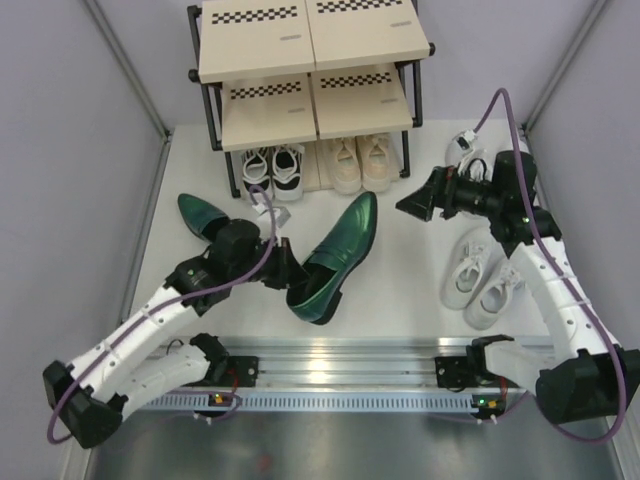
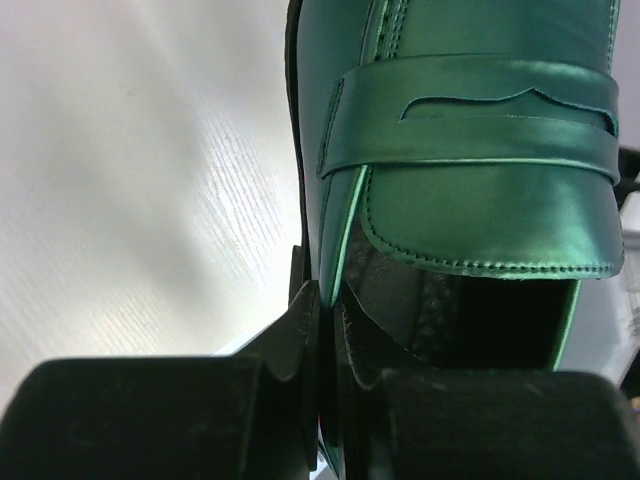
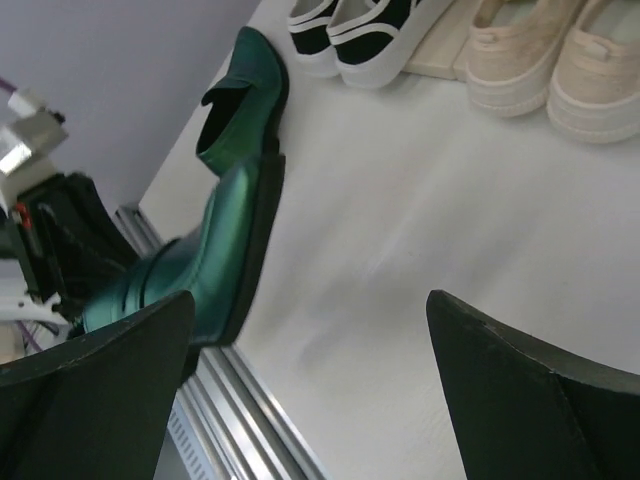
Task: Place and organize the shoes onto the shoe shelf
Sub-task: Pick up the shoe at the center of the board.
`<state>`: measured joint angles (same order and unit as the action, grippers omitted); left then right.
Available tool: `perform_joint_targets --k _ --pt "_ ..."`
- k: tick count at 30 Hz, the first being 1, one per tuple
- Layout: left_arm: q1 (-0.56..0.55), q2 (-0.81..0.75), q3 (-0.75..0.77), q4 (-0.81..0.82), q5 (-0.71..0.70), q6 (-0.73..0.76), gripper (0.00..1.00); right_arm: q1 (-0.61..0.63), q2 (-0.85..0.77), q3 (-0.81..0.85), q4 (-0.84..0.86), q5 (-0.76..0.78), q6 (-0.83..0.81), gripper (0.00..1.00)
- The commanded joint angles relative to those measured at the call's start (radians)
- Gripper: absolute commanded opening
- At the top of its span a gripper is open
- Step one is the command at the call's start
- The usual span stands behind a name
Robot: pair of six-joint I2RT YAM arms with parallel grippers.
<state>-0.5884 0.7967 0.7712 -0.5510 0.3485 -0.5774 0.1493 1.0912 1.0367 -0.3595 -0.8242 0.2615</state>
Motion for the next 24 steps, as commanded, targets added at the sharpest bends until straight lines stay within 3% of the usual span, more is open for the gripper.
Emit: perform_joint_targets --k 1,7,17,20,21,23,24 --pt "-0.178 0.084 0.108 0.236 -0.198 -0.019 0.00 0.016 -0.013 0.026 0.054 0.174 0.191 0.99" --pt "-0.300 0.246 0.200 0.327 -0.246 -0.012 0.00 0.027 0.001 -0.039 0.030 0.223 0.231 1.00" --pt "-0.344 0.361 0.261 0.405 -0.240 -0.019 0.00 0.079 -0.025 -0.159 0.128 0.182 0.286 0.97" --pt "-0.356 0.387 0.281 0.407 -0.241 -0.021 0.00 0.081 -0.014 -0.159 0.157 0.136 0.292 0.74" --pt "-0.360 0.392 0.284 0.408 -0.243 -0.021 0.00 0.082 -0.010 -0.161 0.181 0.120 0.298 0.60" --pt "-0.367 0.401 0.290 0.418 -0.244 -0.025 0.00 0.079 -0.001 -0.162 0.204 0.068 0.303 0.42" --pt "-0.369 0.403 0.290 0.427 -0.247 -0.029 0.00 0.076 0.002 -0.164 0.217 0.045 0.303 0.22"
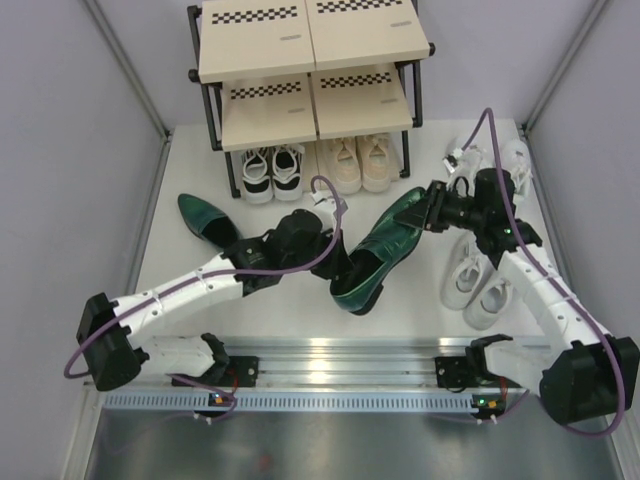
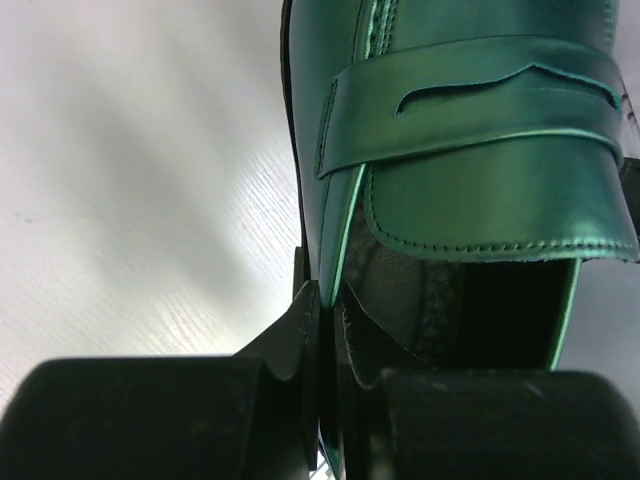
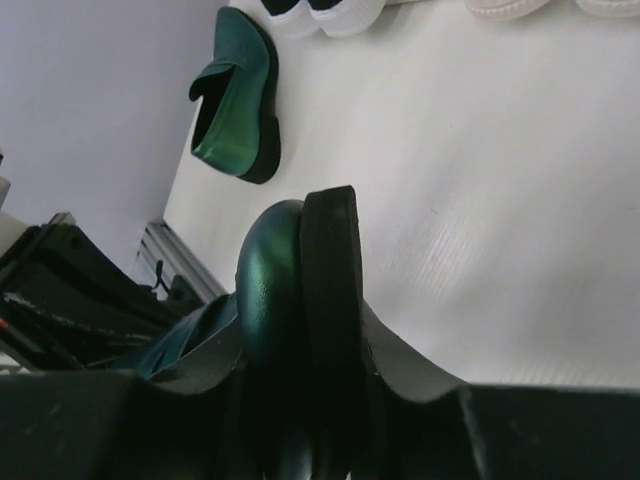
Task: Place and organize the shoes onto the shoe shelf
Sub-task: Pick up the shoe at the center of the board.
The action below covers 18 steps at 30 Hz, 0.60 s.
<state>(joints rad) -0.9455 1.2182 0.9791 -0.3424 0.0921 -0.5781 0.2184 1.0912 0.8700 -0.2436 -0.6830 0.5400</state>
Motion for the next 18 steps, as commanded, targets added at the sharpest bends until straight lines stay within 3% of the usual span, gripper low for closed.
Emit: perform_joint_targets --k 1,3,5,6,7,10,14,18 --pt "-0.013 -0.017 0.081 0.223 0.008 -0.037 0.00 0.003 0.006 0.004 0.121 -0.133 0.031 0.16" --pt "-0.015 -0.026 0.069 0.258 -0.005 -0.052 0.00 -0.026 0.012 0.007 0.153 -0.199 0.041 0.00" --pt "-0.015 -0.052 0.024 0.311 -0.002 -0.081 0.05 -0.059 0.013 0.015 0.182 -0.291 0.057 0.00" --pt "-0.013 -0.066 -0.003 0.391 -0.003 -0.098 0.19 -0.098 0.012 0.020 0.191 -0.324 0.055 0.00" --pt "-0.013 -0.107 -0.031 0.446 0.001 -0.118 0.46 -0.122 0.007 0.020 0.213 -0.364 0.070 0.00" --pt "-0.015 -0.216 -0.137 0.577 0.001 -0.128 0.77 -0.217 -0.013 0.003 0.286 -0.456 0.139 0.00" --pt "-0.013 -0.376 -0.233 0.608 -0.037 -0.057 0.88 -0.332 -0.057 -0.069 0.450 -0.506 0.236 0.00" --pt "-0.013 -0.514 -0.360 0.608 -0.035 -0.040 0.90 -0.376 -0.067 -0.059 0.408 -0.491 0.247 0.00"
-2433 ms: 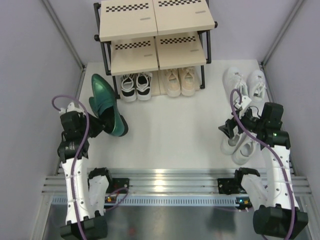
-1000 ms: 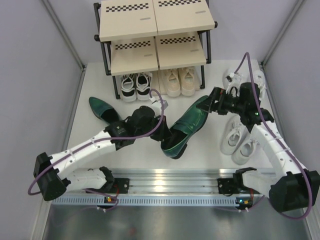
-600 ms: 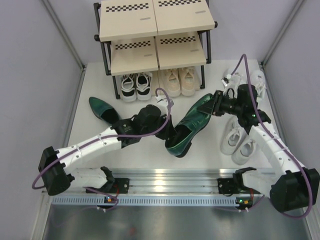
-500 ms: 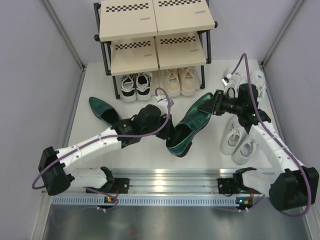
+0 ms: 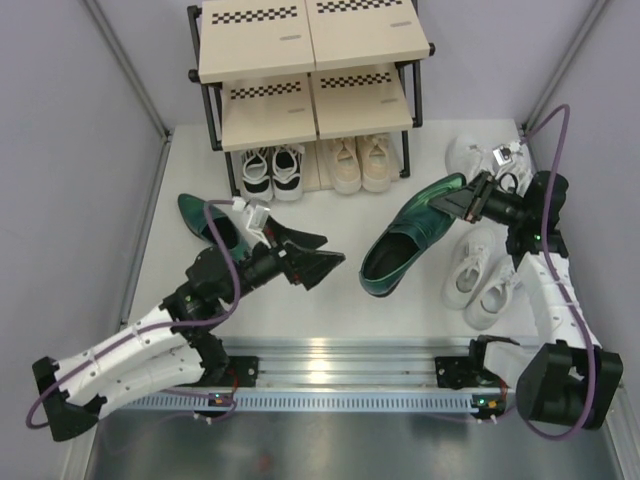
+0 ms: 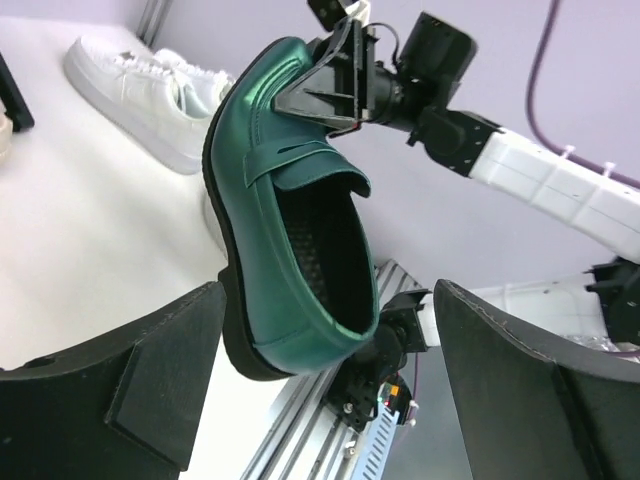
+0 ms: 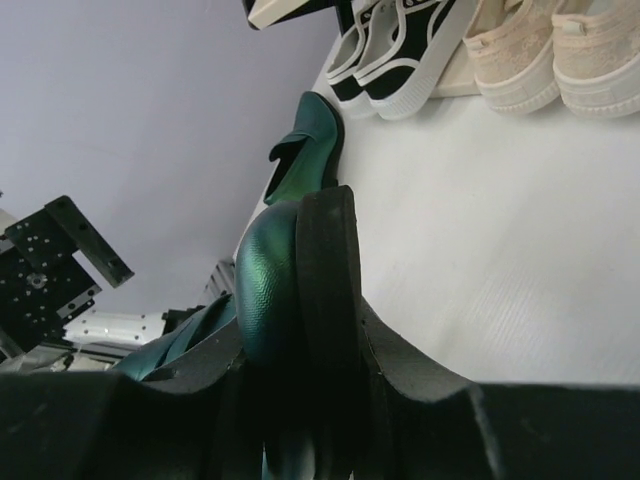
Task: Place and organize the shoes onto the shoe shelf
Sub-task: Pick up the shoe at the center of the board.
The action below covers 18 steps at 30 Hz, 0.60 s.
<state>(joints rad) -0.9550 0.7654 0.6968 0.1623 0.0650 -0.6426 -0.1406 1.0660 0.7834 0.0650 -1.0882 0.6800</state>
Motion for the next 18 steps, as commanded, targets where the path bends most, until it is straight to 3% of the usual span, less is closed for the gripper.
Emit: perform_joint_targets --k 1,6,12,18 --pt "-0.004 -0.098 -0.097 0.105 0.002 0.012 0.91 -0.019 -0.026 0.046 0.092 -0.085 0.124 0.00" --pt "-0.005 -0.077 -0.164 0.152 0.093 -0.086 0.91 -0.031 0.025 0.071 0.226 -0.064 0.333 0.00" --pt "-0.011 0.073 -0.128 0.265 0.182 -0.019 0.94 -0.031 0.091 0.076 0.430 -0.039 0.581 0.00" --pt "-0.014 0.190 -0.056 0.327 0.228 -0.023 0.95 -0.031 0.098 0.062 0.470 -0.033 0.621 0.00"
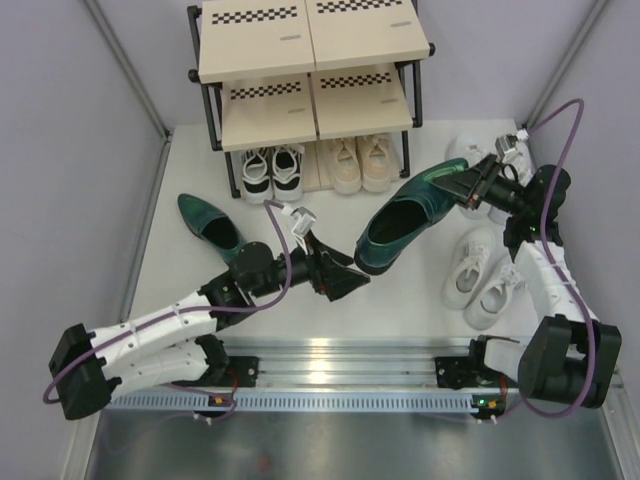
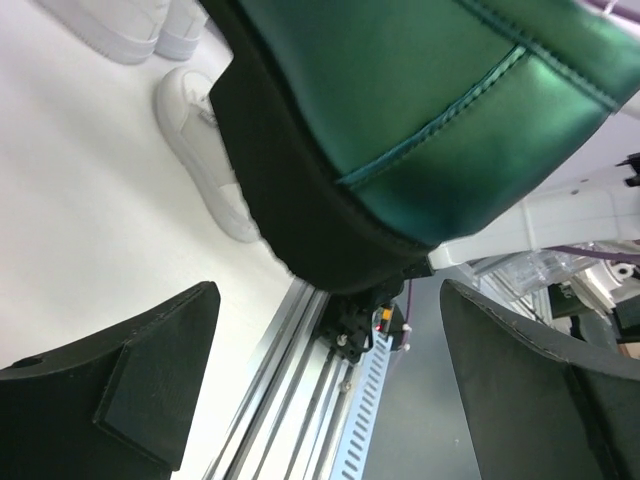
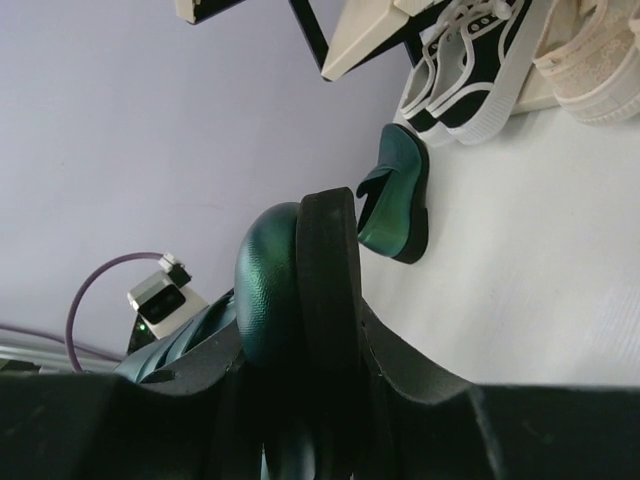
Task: Place and organize the shoes onto the shoe shelf
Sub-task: Pick up the shoe at the center of the board.
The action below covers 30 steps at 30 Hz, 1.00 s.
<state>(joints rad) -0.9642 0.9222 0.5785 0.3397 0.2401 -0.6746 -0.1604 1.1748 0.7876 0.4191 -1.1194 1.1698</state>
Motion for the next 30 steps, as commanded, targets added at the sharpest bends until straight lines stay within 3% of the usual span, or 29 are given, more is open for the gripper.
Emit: perform_joint_targets --k 1,5,11,18,30 --pt "-0.007 0.046 0.063 0.172 0.067 0.000 0.98 -0.011 -0.006 0.050 0.119 0.000 0.131 0.00" --pt "-0.010 0.076 0.058 0.216 0.097 -0.037 0.98 -0.013 0.000 0.041 0.122 -0.006 0.114 0.00" --pt "-0.010 0.046 0.008 0.216 0.035 -0.006 0.98 -0.016 0.046 0.085 0.078 -0.039 0.030 0.00" --pt "-0.011 0.059 -0.002 0.217 -0.031 0.035 0.98 -0.021 0.100 0.094 0.176 -0.128 -0.021 0.00" --pt "-0.013 0.242 -0.005 0.381 -0.081 0.069 0.98 -0.054 0.135 0.168 -0.057 -0.250 -0.297 0.00"
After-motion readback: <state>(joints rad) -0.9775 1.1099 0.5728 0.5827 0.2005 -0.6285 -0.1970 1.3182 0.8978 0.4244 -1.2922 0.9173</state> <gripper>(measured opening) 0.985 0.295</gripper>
